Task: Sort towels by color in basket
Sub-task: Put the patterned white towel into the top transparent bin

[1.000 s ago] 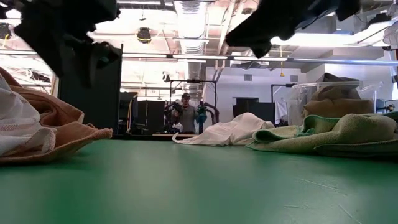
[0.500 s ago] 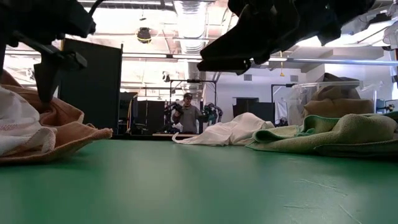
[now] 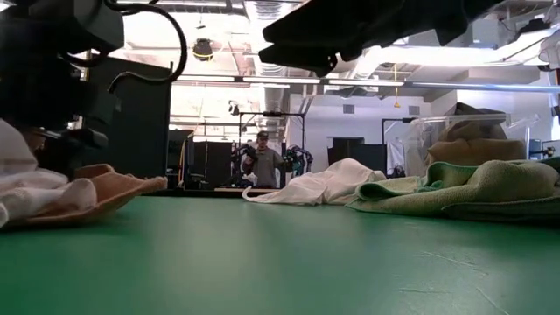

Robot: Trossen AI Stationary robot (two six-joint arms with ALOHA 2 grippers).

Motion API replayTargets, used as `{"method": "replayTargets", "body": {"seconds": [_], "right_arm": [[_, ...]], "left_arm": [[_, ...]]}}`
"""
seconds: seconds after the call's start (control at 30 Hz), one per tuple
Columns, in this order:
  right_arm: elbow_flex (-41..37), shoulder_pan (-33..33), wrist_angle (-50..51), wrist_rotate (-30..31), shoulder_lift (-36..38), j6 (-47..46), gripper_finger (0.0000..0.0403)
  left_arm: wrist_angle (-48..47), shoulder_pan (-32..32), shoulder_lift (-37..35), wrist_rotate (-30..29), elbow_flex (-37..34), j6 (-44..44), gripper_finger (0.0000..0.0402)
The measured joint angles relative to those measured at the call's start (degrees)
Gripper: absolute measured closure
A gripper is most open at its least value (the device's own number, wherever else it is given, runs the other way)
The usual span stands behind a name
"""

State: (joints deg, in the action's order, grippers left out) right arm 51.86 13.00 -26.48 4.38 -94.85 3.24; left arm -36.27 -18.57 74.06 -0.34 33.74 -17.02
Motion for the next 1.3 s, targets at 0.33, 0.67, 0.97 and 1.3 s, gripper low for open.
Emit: {"method": "replayTargets", "body": {"seconds": [0.33,0.67,0.97,1.3], "right_arm": [[0.48,-0.44,0.96,0.04,0.0,0.17,0.0148],[0.48,-0.51,1.94,0.07,0.02,0.5,0.0148],[0.48,-0.71,2.12,0.09,0.02,0.75,0.0148],[0.48,-0.66,2.66,0.11,0.02,0.79,0.0148]], "left_arm": [[9.44,7.41,0.22,-6.28,-0.48,14.99,0.0341],[24.05,21.39,0.28,-12.59,-0.59,30.47,0.0364],[31.48,25.23,0.24,-10.49,1.53,38.84,0.0317],[11.89,24.41,0.17,-12.82,14.46,36.58,0.0156]]}}
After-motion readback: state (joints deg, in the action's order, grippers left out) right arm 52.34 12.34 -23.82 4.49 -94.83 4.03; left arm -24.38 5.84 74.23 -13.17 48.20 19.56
